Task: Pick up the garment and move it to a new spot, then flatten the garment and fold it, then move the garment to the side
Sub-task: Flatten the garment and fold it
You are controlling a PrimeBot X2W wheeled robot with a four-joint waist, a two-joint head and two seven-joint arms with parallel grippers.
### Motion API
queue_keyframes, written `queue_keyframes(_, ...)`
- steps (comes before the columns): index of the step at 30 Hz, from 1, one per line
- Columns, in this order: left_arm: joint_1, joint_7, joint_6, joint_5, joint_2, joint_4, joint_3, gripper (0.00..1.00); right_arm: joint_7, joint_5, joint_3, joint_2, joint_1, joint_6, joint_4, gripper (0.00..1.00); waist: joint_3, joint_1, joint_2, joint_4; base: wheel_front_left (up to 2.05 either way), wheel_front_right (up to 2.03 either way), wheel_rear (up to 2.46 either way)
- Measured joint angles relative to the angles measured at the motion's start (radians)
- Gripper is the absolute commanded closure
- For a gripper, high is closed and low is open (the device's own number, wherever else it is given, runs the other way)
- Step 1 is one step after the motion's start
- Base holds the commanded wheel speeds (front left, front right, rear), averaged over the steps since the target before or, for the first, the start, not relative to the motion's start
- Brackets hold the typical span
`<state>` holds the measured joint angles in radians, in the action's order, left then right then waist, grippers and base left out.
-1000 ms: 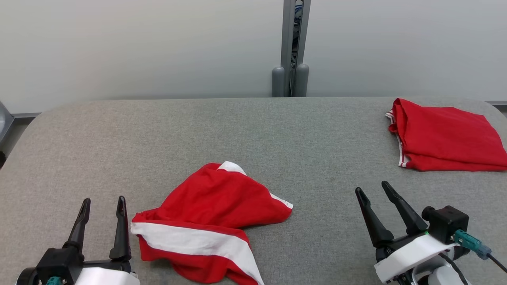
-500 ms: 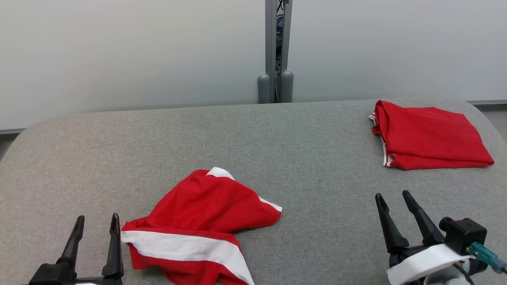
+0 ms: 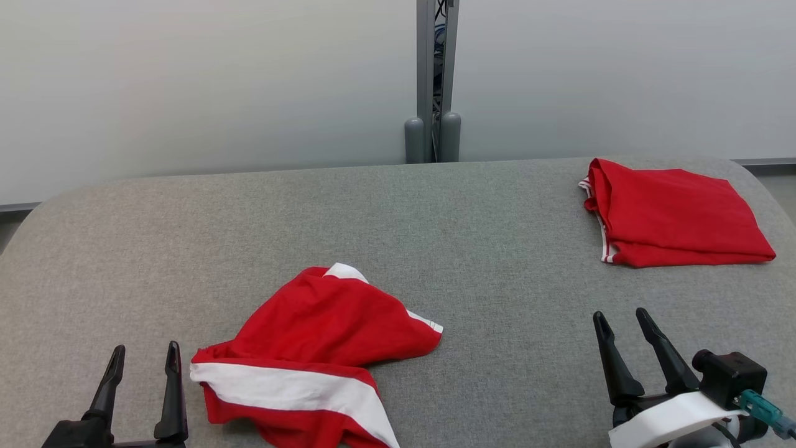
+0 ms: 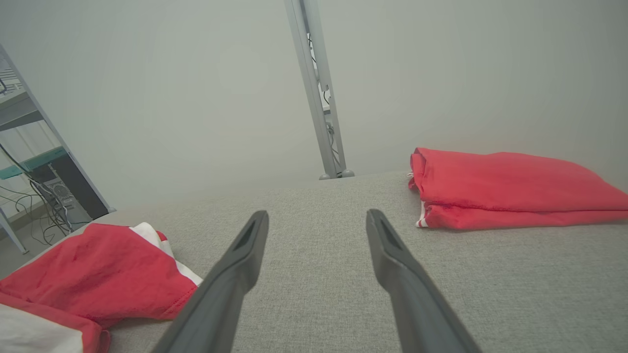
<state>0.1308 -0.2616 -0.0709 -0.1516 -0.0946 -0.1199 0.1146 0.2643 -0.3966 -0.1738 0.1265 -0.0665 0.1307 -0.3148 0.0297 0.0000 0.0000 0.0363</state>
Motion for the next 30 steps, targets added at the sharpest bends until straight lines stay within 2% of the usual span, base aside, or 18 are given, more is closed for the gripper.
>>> queue_keyframes(18, 0.004, 0.000, -0.011, 0.027, 0.011, -0.001, 0.016, 0.00, 0.000, 0.002, 0.010, -0.003, 0.005, 0.000, -0.001, 0.00, -0.001, 0.0000, 0.0000, 0.000, 0.00, 0.00, 0.00)
queue_keyframes(23, 0.012, 0.000, -0.005, 0.068, -0.011, -0.055, 0.001, 0.00, 0.000, 0.018, 0.004, -0.002, 0.005, 0.000, -0.010, 0.00, 0.003, 0.0000, 0.0000, -0.001, 0.00, 0.00, 0.00)
queue_keyframes(30, 0.006, 0.003, 0.002, 0.072, -0.018, -0.080, -0.007, 0.00, 0.000, 0.020, 0.000, -0.002, 0.005, 0.000, -0.015, 0.00, 0.007, 0.0000, 0.0000, -0.006, 0.00, 0.00, 0.00)
